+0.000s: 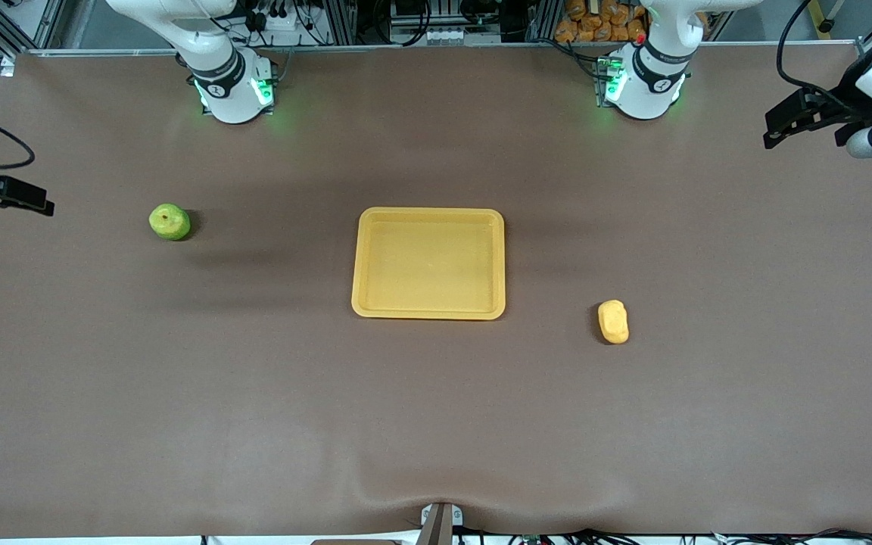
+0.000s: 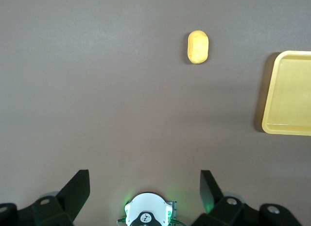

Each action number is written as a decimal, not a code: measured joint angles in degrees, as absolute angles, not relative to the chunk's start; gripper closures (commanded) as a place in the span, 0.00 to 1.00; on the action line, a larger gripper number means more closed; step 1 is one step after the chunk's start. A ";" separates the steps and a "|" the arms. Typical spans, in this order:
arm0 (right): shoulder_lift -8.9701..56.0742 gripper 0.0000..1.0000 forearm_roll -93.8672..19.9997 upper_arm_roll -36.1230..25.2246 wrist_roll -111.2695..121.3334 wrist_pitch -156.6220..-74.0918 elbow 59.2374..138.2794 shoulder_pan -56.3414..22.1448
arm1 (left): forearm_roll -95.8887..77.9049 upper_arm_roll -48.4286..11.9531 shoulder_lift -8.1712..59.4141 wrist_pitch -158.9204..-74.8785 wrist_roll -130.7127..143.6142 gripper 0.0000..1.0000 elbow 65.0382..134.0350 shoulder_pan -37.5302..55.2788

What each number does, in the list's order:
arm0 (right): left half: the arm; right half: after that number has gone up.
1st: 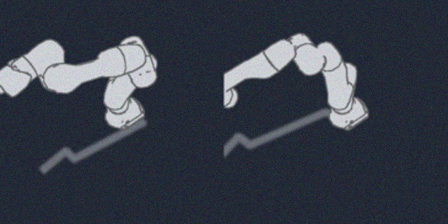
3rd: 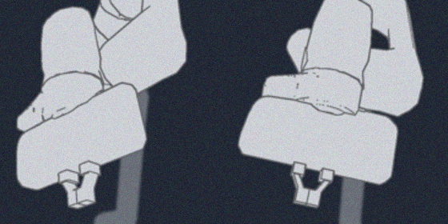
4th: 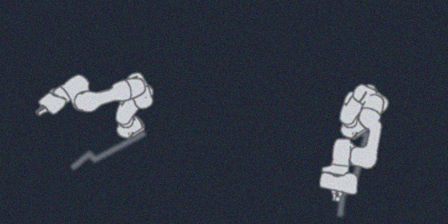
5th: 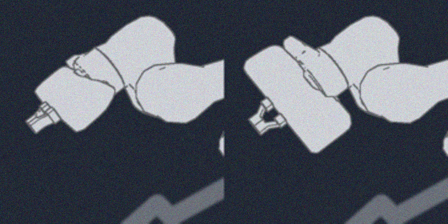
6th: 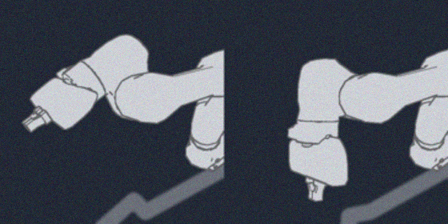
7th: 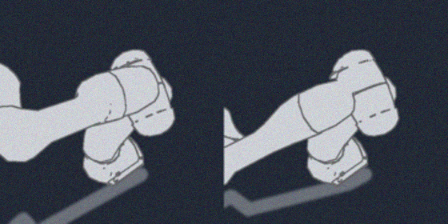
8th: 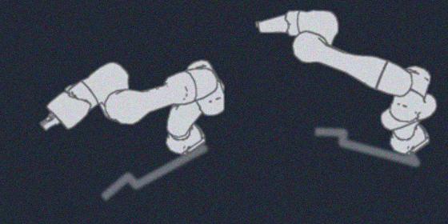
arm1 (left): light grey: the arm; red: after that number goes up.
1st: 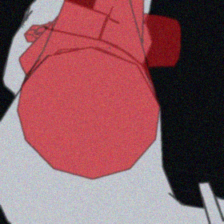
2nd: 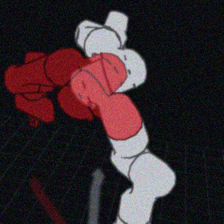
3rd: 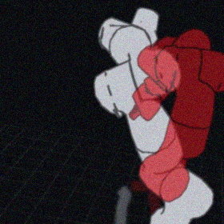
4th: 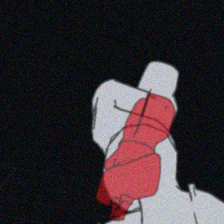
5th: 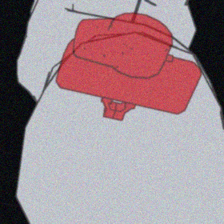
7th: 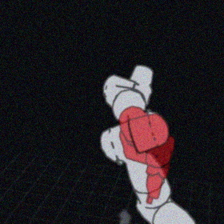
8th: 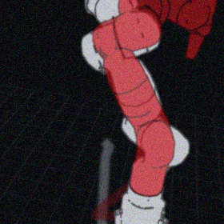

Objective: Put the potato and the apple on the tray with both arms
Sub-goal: 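Move the right gripper to the green apple while the left gripper reaches the potato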

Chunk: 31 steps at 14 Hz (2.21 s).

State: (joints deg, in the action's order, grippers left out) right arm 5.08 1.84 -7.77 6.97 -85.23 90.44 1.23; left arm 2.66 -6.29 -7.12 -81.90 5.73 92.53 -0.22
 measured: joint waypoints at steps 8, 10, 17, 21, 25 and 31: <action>9.83 0.00 1.79 -7.80 6.95 -90.06 92.13 2.08 | 2.65 -6.29 -6.99 -87.46 5.77 0.00 97.46 -0.22; 10.56 0.00 1.75 -7.81 6.94 -90.52 92.95 2.40 | 2.65 -6.30 -6.99 -89.50 5.77 0.00 99.12 -0.21; 12.57 0.00 -0.41 -7.78 6.97 -90.32 94.59 2.65 | 2.64 -6.47 -6.98 -94.84 5.78 0.00 104.03 -0.17; 13.37 0.00 -0.69 -7.81 6.97 -93.75 99.20 3.78 | 2.60 -6.66 -6.96 -98.94 5.78 0.00 107.74 -0.05; 13.63 0.00 -0.87 -7.81 6.98 -99.17 105.46 4.84 | 2.57 -7.20 -6.87 -104.80 5.79 0.00 112.21 0.07; 13.42 0.00 -0.96 -7.52 6.98 -107.67 113.64 4.80 | 2.54 -10.22 -5.61 -108.97 11.38 0.00 115.63 0.15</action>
State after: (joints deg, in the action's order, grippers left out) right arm 13.42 -0.96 -7.52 6.98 -107.67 113.64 4.80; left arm 2.54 -10.22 -5.61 -108.97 11.38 115.63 0.15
